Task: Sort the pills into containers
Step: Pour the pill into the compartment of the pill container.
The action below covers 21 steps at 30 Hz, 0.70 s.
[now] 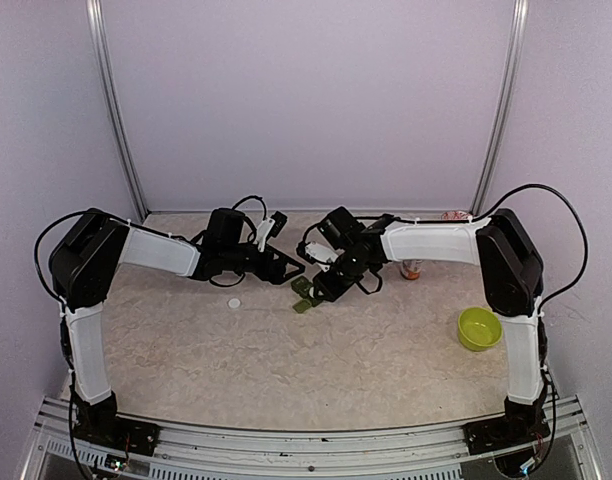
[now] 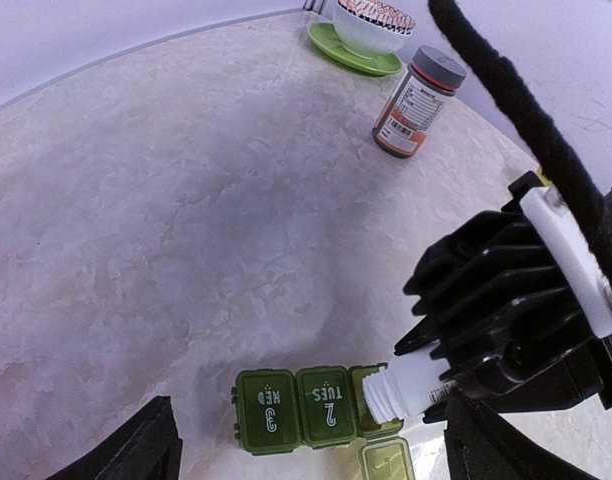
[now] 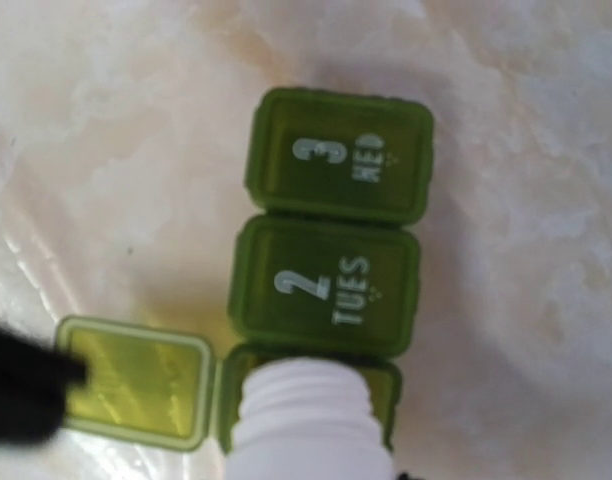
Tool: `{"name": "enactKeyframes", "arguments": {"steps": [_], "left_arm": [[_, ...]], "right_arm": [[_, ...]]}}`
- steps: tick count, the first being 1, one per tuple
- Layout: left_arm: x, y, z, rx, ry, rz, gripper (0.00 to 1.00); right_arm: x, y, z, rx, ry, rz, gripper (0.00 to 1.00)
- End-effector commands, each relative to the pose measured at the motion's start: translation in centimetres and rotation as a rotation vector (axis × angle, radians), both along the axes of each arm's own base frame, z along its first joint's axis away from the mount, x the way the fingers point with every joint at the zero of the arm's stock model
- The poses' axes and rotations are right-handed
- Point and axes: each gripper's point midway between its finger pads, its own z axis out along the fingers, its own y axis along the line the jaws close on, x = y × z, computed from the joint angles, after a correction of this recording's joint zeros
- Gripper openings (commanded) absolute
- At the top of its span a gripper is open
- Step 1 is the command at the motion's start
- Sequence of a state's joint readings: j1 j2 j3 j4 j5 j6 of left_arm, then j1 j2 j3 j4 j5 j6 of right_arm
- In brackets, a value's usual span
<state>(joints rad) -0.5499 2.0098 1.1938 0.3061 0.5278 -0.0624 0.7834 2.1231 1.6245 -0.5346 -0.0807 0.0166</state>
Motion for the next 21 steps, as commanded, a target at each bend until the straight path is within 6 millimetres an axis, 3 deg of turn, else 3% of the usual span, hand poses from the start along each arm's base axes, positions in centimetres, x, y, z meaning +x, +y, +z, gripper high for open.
{"name": "enactKeyframes", "arguments": {"steps": [1, 21], "left_arm": [[0.4, 0.0, 0.2, -0.009, -0.002, -0.006, 0.89], [0.4, 0.1, 0.2, -0.013, 0.0, -0.007, 0.88]], "right_arm": [[-0.1, 0.2, -0.3, -0.028, 0.022, -0.003, 0.29], [0.2, 0.5, 1.2, 0.018, -0.02, -0.002, 0.29]]}}
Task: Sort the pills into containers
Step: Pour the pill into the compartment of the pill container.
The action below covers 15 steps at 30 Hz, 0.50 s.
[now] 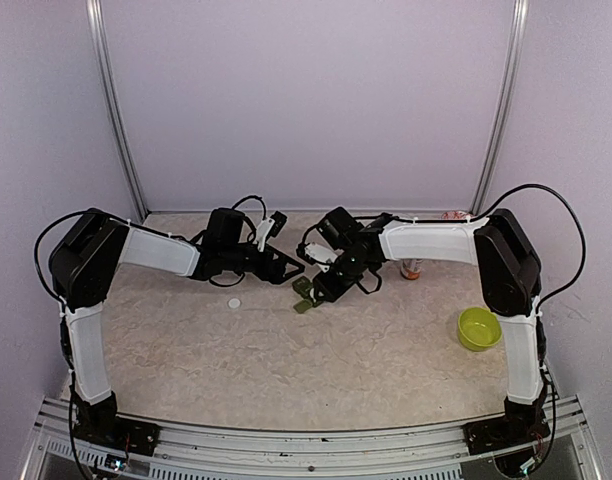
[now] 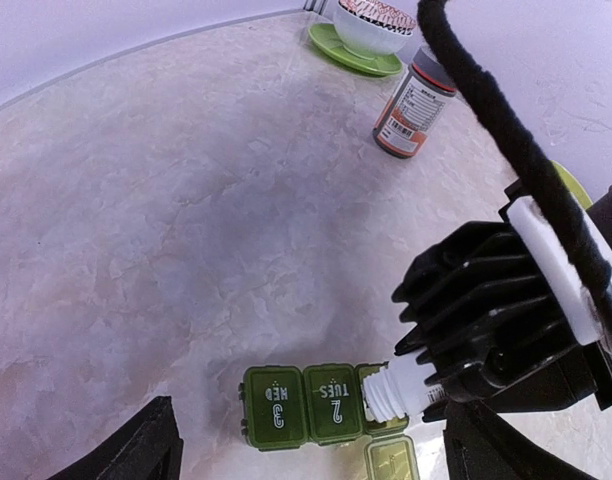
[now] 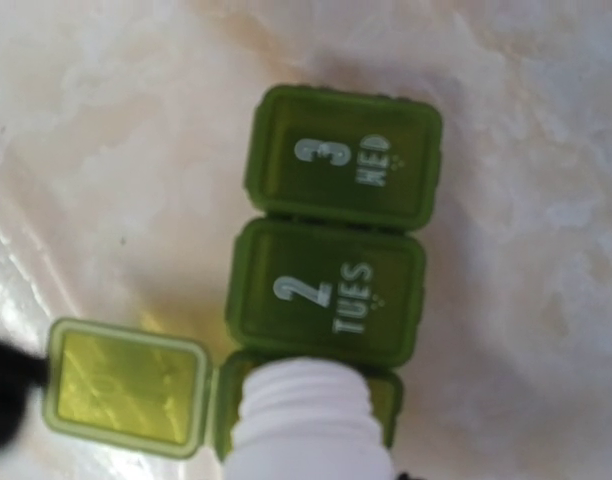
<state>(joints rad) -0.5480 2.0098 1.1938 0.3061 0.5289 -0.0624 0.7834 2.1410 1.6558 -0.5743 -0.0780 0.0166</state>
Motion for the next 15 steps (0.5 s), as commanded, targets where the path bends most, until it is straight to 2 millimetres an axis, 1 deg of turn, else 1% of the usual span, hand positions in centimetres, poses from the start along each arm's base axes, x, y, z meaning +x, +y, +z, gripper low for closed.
{"name": "enactKeyframes", "arguments": {"steps": [1, 9, 15], "left_arm": [[0.36, -0.01, 0.19, -0.012, -0.002, -0.008, 0.88], [0.32, -0.01, 0.16, -0.013, -0.001, -0.009, 0.88], [0.36, 0.0, 0.2, -0.014, 0.0, -0.007, 0.88]], "right_arm": [[0.22, 0.57, 1.52, 0.039, -0.041, -0.002, 0.29], [0.01, 0.44, 1.51, 0.047, -0.046, 0.002, 0.29], [-0.07, 0.46, 2.15, 0.065, -0.055, 0.002, 0.29]]}}
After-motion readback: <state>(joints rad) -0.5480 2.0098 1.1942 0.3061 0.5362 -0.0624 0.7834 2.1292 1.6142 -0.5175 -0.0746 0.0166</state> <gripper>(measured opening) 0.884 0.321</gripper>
